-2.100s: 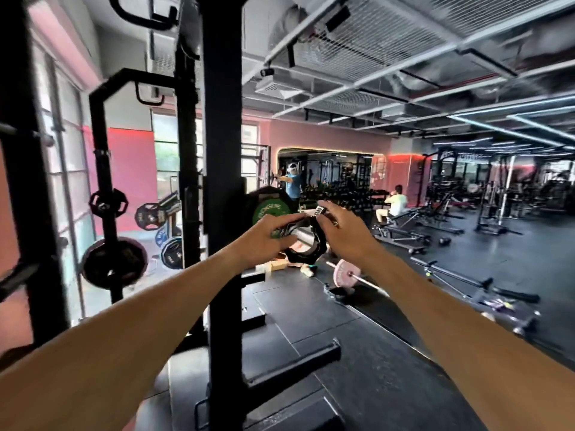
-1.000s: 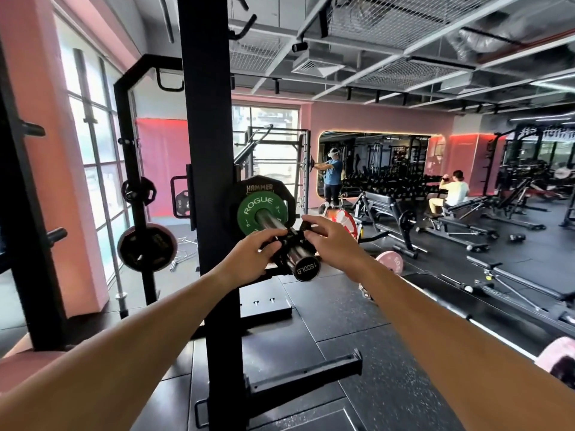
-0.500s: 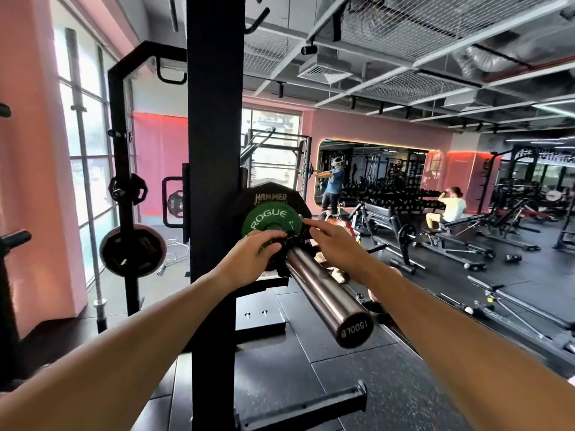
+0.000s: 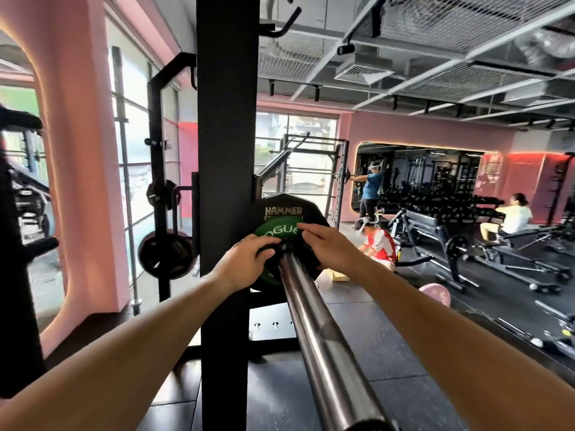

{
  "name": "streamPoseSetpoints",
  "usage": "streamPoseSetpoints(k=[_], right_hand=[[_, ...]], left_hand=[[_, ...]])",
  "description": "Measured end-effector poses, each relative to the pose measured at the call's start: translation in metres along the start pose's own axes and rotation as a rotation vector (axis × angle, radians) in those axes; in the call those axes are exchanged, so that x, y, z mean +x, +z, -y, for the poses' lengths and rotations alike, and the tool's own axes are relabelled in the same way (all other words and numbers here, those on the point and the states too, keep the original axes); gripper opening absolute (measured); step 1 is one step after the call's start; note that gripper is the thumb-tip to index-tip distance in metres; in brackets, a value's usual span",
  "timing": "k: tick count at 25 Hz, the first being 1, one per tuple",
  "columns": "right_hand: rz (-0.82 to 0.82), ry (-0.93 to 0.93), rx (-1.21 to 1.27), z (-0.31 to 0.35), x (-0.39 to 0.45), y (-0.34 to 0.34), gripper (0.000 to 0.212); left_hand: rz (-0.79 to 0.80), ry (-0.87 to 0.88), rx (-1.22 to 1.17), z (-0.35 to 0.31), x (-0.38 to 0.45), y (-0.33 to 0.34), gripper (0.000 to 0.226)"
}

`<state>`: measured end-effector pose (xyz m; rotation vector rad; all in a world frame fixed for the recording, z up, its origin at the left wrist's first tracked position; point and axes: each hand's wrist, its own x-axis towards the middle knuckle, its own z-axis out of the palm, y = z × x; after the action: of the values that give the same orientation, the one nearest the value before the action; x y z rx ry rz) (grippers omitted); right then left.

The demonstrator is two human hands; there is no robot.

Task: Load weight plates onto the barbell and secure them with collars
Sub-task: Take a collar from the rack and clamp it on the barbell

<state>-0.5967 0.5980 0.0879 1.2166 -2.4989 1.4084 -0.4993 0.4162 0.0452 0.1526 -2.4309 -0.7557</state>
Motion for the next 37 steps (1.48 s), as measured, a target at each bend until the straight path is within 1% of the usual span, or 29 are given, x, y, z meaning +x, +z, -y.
streamPoseSetpoints(k=[3, 6, 9, 11, 12, 14, 16, 18, 19, 20, 22, 26, 28, 31, 33, 34, 37], right_hand=[[0.003, -0.012, 0.017, -0.009, 0.011, 0.0, 0.033], [-0.008, 0.0, 0.138, -0.015, 0.016, -0.001, 0.026], [-0.058, -0.006, 0.161, -0.017, 0.023, 0.003, 0.015], [-0.109, 0.065, 0.245, -0.02, 0.028, 0.005, 0.009], [-0.128, 0.128, 0.334, -0.022, 0.029, 0.005, 0.007], [-0.111, 0.252, 0.528, -0.03, 0.028, 0.001, 0.004], [-0.02, 0.384, 0.615, -0.037, 0.024, -0.003, 0.021], [0.138, 0.525, 0.677, -0.042, 0.02, -0.002, 0.039], [0.205, 0.576, 0.752, -0.043, 0.017, 0.001, 0.043], [0.237, 0.602, 0.849, -0.045, 0.016, 0.005, 0.045], [0.208, 0.605, 1.014, -0.049, 0.016, 0.013, 0.045], [0.132, 0.597, 1.157, -0.055, 0.016, 0.021, 0.048], [0.113, 0.59, 1.16, -0.057, 0.014, 0.025, 0.047], [0.1, 0.573, 1.128, -0.054, 0.007, 0.027, 0.039], [0.092, 0.558, 1.02, -0.047, 0.002, 0.023, 0.031], [0.076, 0.546, 0.904, -0.044, 0.001, 0.019, 0.03], [-0.005, 0.449, 0.392, -0.03, -0.008, 0.003, 0.028]], left_hand=[[0.007, -0.005, -0.017, 0.002, 0.004, -0.001, 0.031], [0.014, -0.002, -0.041, 0.001, 0.006, -0.004, 0.03], [0.008, -0.002, -0.044, -0.001, 0.004, -0.006, 0.029], [0.008, 0.008, -0.042, -0.001, 0.003, -0.007, 0.029], [0.017, 0.012, -0.047, -0.001, 0.002, -0.008, 0.029], [0.029, 0.017, -0.056, 0.001, 0.003, -0.009, 0.029], [0.026, 0.018, -0.056, 0.004, 0.005, -0.009, 0.029], [0.035, 0.018, -0.056, 0.007, 0.006, -0.009, 0.028], [0.038, 0.019, -0.058, 0.008, 0.007, -0.008, 0.027], [0.036, 0.019, -0.062, 0.009, 0.008, -0.007, 0.027], [0.027, 0.01, -0.074, 0.01, 0.007, -0.006, 0.028], [0.013, 0.006, -0.098, 0.012, 0.007, -0.003, 0.035], [0.006, 0.003, -0.102, 0.013, 0.007, -0.002, 0.036], [0.015, 0.001, -0.102, 0.013, 0.009, -0.004, 0.035], [0.052, -0.024, -0.083, 0.009, 0.009, -0.007, 0.03], [0.072, -0.038, -0.067, 0.007, 0.011, -0.009, 0.028], [0.132, -0.083, 0.013, -0.006, 0.016, -0.016, 0.031]])
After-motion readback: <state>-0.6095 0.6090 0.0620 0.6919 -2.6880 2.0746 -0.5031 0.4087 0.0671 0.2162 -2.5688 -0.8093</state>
